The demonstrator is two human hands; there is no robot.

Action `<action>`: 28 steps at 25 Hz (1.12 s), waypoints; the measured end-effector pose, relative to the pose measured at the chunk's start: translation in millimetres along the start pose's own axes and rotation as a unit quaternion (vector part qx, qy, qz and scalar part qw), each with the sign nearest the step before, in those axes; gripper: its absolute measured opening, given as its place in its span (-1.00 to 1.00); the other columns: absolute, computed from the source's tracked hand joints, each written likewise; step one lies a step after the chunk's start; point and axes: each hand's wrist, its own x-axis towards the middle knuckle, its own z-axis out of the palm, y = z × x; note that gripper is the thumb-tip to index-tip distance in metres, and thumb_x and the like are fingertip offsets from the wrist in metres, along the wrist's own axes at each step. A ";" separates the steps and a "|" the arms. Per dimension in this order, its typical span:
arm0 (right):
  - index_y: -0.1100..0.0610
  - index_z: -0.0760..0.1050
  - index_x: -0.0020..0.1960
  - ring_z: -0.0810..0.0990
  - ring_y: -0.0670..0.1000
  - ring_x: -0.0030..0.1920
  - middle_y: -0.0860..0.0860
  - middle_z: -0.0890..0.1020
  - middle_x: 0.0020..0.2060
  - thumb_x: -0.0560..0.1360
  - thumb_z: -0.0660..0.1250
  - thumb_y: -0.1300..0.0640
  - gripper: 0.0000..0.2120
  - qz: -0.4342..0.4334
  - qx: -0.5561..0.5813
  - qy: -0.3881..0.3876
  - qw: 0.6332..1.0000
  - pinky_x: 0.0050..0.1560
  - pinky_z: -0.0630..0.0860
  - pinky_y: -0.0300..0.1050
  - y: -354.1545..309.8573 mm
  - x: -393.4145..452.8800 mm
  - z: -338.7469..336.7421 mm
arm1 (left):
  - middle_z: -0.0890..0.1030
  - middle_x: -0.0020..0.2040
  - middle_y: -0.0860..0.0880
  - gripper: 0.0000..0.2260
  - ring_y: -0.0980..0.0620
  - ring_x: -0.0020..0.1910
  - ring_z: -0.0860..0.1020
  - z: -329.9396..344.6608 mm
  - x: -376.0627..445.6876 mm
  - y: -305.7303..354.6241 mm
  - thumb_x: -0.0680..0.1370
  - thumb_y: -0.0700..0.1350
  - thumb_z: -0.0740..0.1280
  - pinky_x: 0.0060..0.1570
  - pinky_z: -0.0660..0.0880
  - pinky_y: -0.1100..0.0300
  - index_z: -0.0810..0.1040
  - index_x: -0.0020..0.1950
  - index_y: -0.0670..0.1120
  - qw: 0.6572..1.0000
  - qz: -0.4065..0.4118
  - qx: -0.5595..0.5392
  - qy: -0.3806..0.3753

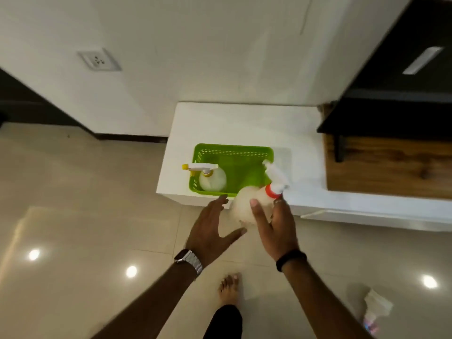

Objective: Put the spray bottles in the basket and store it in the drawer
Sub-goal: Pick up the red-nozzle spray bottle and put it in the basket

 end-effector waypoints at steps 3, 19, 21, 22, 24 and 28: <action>0.11 0.48 0.28 0.58 0.02 0.13 0.06 0.62 0.12 0.52 0.28 -0.28 -0.46 -0.026 -0.047 0.053 0.997 0.12 0.54 -0.11 -22.1 67.8 11.0 | 0.58 0.28 0.09 -0.51 0.10 0.20 0.55 -7.2 22.6 -31.7 0.53 0.14 0.39 0.18 0.57 0.00 0.43 0.42 0.03 0.998 -0.052 -0.027 0.028; 0.18 0.53 0.31 0.53 0.14 0.26 0.12 0.57 0.22 0.50 0.40 -0.17 -0.46 -0.024 -0.193 -0.005 0.981 0.25 0.49 0.00 34.9 174.4 123.3 | 0.69 -0.03 0.09 -0.70 0.01 0.04 0.63 24.2 91.1 -78.0 0.63 0.09 0.21 0.00 0.57 0.02 0.51 0.32 0.05 0.999 -0.025 0.039 0.002; 0.19 0.53 0.30 0.52 0.14 0.26 0.12 0.56 0.22 0.49 0.41 -0.18 -0.45 -0.014 -0.184 -0.003 0.983 0.25 0.49 0.01 35.2 174.1 125.0 | 0.69 -0.03 0.09 -0.70 0.02 0.03 0.63 23.4 90.4 -77.4 0.63 0.09 0.21 -0.02 0.58 0.03 0.51 0.31 0.05 0.999 -0.022 0.033 0.004; 0.20 0.52 0.31 0.52 0.14 0.26 0.12 0.56 0.22 0.48 0.42 -0.18 -0.43 -0.008 -0.177 -0.006 0.984 0.25 0.50 0.04 35.2 173.4 123.8 | 0.69 -0.04 0.10 -0.70 0.02 0.03 0.63 23.0 89.7 -76.4 0.63 0.08 0.22 -0.03 0.58 0.03 0.50 0.32 0.05 0.999 -0.019 0.032 0.005; 0.20 0.48 0.36 0.51 0.13 0.29 0.12 0.54 0.26 0.45 0.46 -0.17 -0.37 0.000 -0.163 -0.016 0.987 0.29 0.49 0.05 34.4 169.7 117.2 | 0.69 -0.05 0.11 -0.69 0.05 -0.02 0.64 21.5 87.6 -73.5 0.62 0.07 0.22 -0.06 0.58 0.07 0.48 0.34 0.04 1.000 -0.009 0.025 0.009; 0.21 0.38 0.48 0.42 0.14 0.43 0.16 0.50 0.39 0.51 0.42 -0.03 -0.38 -0.049 -0.174 0.014 0.983 0.43 0.39 -0.01 32.2 142.0 84.2 | 0.66 -0.18 0.12 -0.78 0.09 -0.16 0.62 29.3 77.0 -60.5 0.60 0.06 0.23 -0.17 0.54 0.14 0.50 0.21 0.06 0.998 0.059 0.005 -0.019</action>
